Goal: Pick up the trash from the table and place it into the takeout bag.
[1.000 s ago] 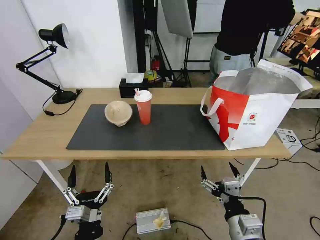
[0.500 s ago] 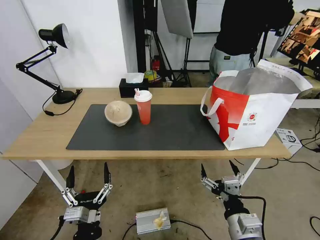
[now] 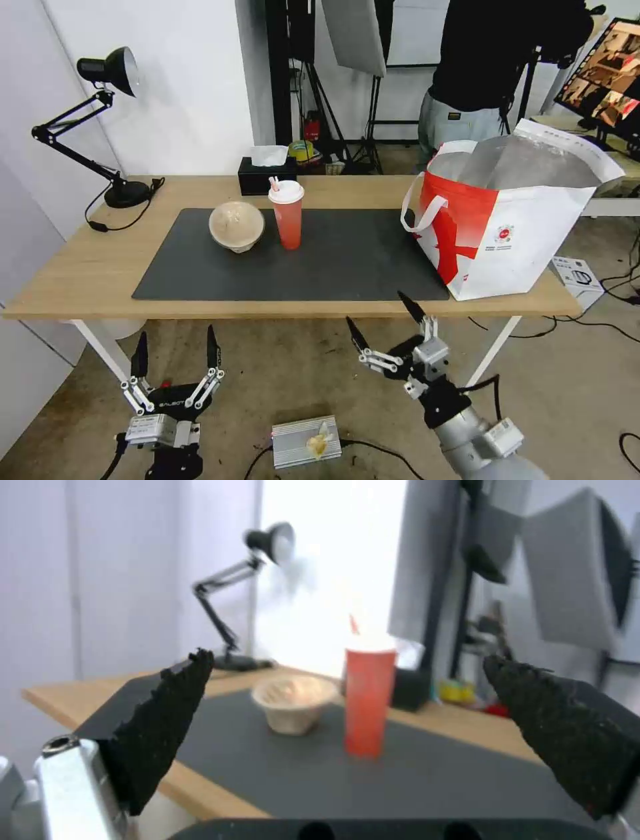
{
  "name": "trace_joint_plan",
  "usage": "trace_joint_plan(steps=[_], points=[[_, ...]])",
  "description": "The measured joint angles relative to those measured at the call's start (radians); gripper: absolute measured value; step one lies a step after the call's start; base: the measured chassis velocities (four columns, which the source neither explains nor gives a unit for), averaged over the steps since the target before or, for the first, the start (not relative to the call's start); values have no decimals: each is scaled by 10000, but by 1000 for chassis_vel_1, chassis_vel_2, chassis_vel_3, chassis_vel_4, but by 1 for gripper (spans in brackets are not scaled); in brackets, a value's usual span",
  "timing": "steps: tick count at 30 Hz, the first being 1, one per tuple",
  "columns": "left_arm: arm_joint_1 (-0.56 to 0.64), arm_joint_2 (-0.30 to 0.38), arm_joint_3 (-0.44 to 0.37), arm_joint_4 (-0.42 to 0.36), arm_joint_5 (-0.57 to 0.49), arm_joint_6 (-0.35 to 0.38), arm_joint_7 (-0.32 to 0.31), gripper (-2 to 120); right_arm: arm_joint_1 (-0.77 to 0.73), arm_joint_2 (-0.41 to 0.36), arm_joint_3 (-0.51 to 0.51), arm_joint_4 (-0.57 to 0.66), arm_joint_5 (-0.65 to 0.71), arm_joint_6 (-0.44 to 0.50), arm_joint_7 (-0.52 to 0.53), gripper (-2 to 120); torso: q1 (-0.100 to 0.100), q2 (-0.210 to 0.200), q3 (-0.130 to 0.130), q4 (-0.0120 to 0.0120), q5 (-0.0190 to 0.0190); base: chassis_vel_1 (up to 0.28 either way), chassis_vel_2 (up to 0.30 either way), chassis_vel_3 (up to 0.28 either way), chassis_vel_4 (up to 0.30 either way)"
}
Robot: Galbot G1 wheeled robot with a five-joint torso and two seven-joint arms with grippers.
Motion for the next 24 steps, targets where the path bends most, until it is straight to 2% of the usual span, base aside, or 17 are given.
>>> trace_joint_plan(steps=[6,10,11,14,24], points=[[84,-1,-40,-115,-6,-3,0,100,804,-316,31,-158,1041,29,-807,100,-1,0,0,-3,-1,0,0,0,0],[81,-9,-71,-124,-6,-3,2,100,2690,-261,-857,-810,1819,-117,-1144,100,0,0,0,-2,0,0,0,0,0],[81,-9,-71,-124,-6,-3,2,100,2690,-261,-857,-810,1819,-117,-1144,100,0,0,0,-2,0,0,0,0,0],[78,-9,-199,-94,-76,-3,-2,100,4072,203,-1745,-1583,1954,-277,-1107,100,0,0,1,0,0,0,0,0,0],[49,-14,-267,-5,-193,-3,-5,100,5762,1588,-3029,-3486,1814,-339,-1064,100,1,-1,1,0,-2,0,0,0,0]])
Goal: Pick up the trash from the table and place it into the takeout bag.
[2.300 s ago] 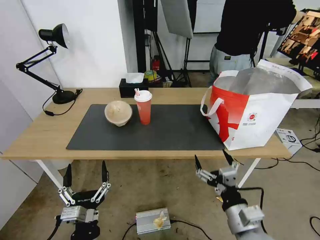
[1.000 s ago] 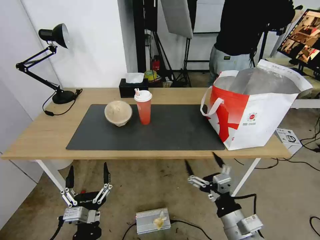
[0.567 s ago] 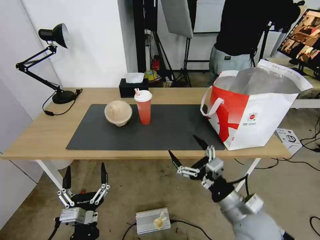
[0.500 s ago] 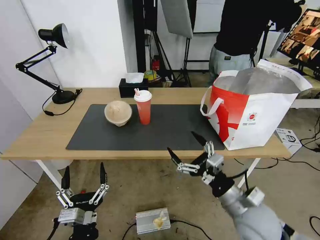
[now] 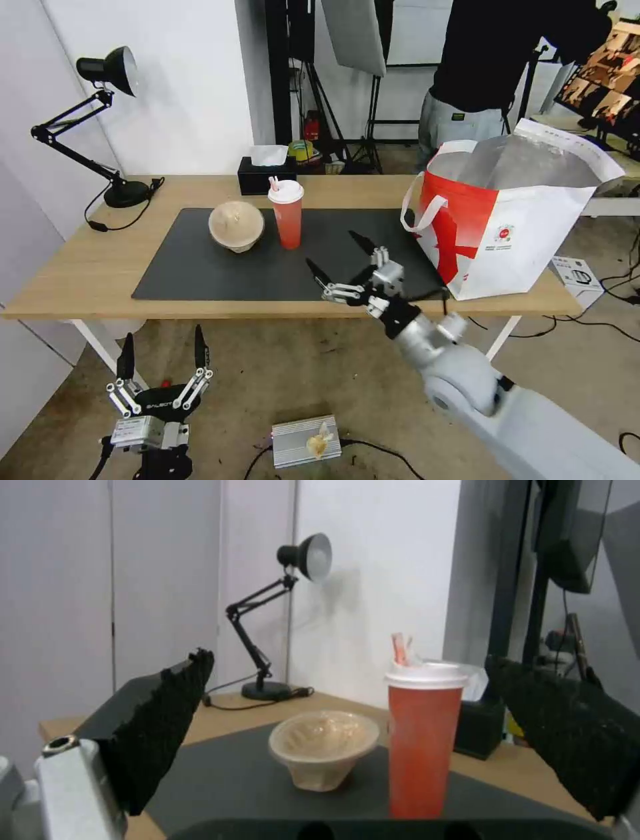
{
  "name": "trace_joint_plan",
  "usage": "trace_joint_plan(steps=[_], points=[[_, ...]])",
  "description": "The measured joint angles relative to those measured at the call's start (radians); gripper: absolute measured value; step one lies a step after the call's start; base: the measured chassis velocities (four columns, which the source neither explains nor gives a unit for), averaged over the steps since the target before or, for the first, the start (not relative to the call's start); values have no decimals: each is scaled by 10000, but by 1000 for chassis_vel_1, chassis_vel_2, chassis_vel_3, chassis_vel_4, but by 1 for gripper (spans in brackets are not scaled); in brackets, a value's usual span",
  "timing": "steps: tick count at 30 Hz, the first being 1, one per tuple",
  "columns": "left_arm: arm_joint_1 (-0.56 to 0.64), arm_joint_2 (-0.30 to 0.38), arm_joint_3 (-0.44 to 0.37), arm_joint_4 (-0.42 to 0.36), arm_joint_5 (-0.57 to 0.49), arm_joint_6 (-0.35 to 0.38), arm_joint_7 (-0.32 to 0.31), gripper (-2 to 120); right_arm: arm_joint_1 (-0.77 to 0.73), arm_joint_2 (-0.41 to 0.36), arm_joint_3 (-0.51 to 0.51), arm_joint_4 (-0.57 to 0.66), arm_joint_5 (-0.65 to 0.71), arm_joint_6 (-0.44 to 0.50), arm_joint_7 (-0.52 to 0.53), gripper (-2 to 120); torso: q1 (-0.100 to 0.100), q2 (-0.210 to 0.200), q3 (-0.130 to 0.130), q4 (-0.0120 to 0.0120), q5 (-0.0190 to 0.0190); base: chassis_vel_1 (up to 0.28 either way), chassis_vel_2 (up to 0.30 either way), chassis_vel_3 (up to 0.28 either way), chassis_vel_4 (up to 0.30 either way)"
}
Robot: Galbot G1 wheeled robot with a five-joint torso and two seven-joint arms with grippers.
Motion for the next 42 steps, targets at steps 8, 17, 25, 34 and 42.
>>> trace_joint_plan(steps=[8,17,25,34,42], points=[[-72,3,9,98,-35,0,0,100,828,492,-459,-735,110,-91,18,100,0,0,0,-1,0,0,0,0,0],[-118,6,43,207,-27,0,-1,100,1808,807,-716,-1582,349,-296,62,100,0,0,-1,0,1,0,0,0,0],[-119,6,52,255,-19,3,-2,100,2150,1179,-722,-2049,299,-622,308,100,0,0,-1,-1,1,0,0,0,0],[-112,7,20,307,-6,7,-4,100,2574,1663,-997,-2390,457,-1266,877,100,0,1,-1,-1,1,0,0,0,0],[-120,8,11,455,-5,10,-6,100,2815,1967,-1080,-2368,255,-2439,1635,100,-1,0,-2,-1,1,0,0,0,0]])
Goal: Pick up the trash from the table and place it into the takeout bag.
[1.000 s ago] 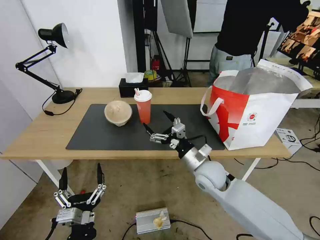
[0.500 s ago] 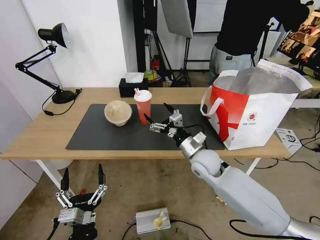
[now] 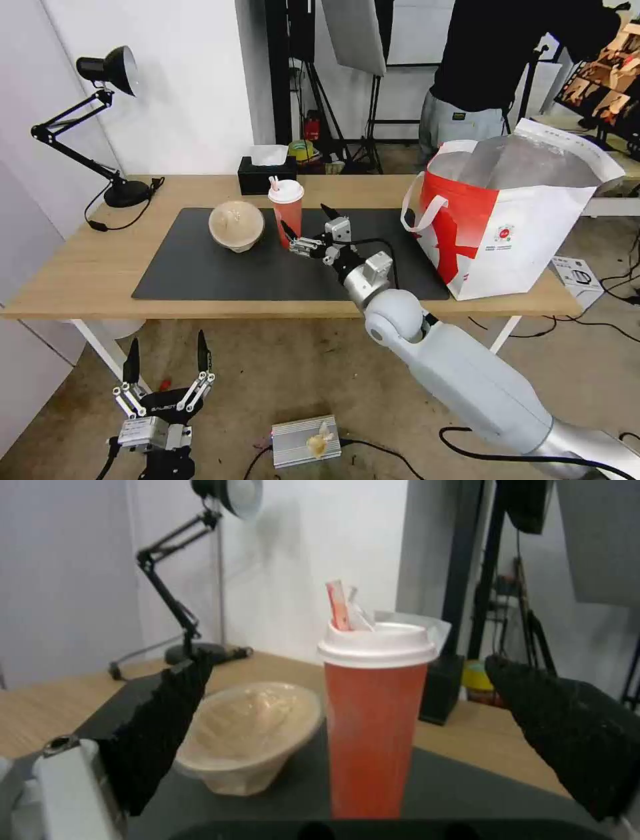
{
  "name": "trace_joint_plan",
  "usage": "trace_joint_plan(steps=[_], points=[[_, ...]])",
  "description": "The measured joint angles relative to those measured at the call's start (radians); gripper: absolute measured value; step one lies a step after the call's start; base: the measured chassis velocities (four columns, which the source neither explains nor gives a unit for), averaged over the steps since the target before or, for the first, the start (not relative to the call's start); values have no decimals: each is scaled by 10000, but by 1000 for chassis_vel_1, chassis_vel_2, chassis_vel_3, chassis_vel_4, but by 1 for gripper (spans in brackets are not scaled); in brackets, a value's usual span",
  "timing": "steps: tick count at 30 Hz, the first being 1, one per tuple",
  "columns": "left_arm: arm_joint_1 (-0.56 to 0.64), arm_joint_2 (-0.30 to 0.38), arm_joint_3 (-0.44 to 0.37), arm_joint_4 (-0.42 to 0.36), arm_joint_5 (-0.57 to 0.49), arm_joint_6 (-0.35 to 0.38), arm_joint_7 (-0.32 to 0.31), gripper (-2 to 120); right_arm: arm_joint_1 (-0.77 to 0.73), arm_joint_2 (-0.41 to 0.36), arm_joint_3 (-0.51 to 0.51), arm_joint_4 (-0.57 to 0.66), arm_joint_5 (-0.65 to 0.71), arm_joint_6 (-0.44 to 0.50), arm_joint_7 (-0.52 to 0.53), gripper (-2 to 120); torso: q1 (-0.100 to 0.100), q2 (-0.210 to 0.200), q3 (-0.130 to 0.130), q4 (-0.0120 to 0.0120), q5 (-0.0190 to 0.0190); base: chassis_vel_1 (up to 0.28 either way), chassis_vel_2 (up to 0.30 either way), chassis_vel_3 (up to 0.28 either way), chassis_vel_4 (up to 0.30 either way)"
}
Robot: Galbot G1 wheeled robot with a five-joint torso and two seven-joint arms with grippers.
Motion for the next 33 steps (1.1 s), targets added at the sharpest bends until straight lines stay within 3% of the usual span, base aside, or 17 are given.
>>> trace_joint_plan(steps=[17,33], points=[[254,-4,-167,138,187,200,5,100,260,794,58,-71,-94,-1387,1181,100,0,1,0,0,-1,0,0,0,0],[500,-15,-341,160,189,254,5,100,285,2508,734,-1237,-223,-2230,2420,100,0,1,0,0,0,0,0,0,0]])
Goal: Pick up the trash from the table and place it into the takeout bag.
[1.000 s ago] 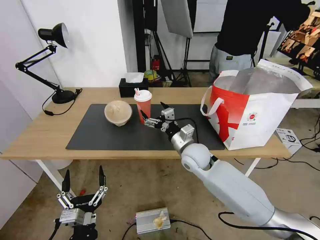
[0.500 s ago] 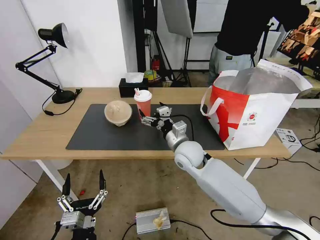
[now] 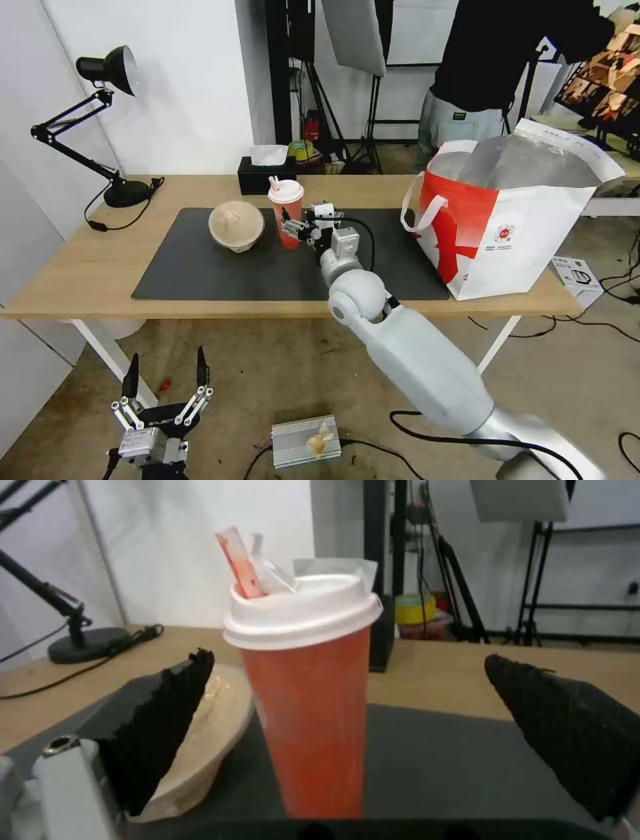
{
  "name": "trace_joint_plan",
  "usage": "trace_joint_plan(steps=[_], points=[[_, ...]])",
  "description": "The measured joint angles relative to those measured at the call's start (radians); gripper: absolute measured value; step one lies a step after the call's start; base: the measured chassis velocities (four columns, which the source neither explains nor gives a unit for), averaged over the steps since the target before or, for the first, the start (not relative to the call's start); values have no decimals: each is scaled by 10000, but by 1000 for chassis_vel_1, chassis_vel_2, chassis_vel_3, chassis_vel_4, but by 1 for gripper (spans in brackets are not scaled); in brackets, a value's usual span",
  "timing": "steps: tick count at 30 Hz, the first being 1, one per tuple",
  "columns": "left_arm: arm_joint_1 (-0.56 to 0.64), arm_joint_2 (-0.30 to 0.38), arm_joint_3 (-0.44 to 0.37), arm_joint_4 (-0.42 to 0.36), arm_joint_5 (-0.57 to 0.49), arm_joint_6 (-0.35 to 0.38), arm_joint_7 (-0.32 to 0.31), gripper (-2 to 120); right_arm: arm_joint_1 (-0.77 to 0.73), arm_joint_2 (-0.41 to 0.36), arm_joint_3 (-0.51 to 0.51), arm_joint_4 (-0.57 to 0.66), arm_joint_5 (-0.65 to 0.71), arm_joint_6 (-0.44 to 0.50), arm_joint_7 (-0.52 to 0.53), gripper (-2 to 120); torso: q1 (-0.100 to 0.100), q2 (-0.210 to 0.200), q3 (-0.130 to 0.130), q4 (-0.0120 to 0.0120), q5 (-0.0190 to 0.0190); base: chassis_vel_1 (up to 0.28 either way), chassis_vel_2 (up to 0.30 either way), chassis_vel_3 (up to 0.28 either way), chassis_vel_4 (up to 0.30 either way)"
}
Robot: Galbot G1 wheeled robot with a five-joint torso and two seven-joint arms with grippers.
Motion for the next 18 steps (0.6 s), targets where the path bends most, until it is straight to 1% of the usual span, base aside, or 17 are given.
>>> trace_joint_plan(steps=[6,18], points=[[-14,-3,6,26,-9,0,-3,100,14,338,-34,-309,62,-319,131,100,0,0,0,0,1,0,0,0,0],[-43,-4,27,38,-51,-6,-15,100,418,813,-99,-1029,166,-495,203,100,0,0,0,0,0,0,0,0,0]])
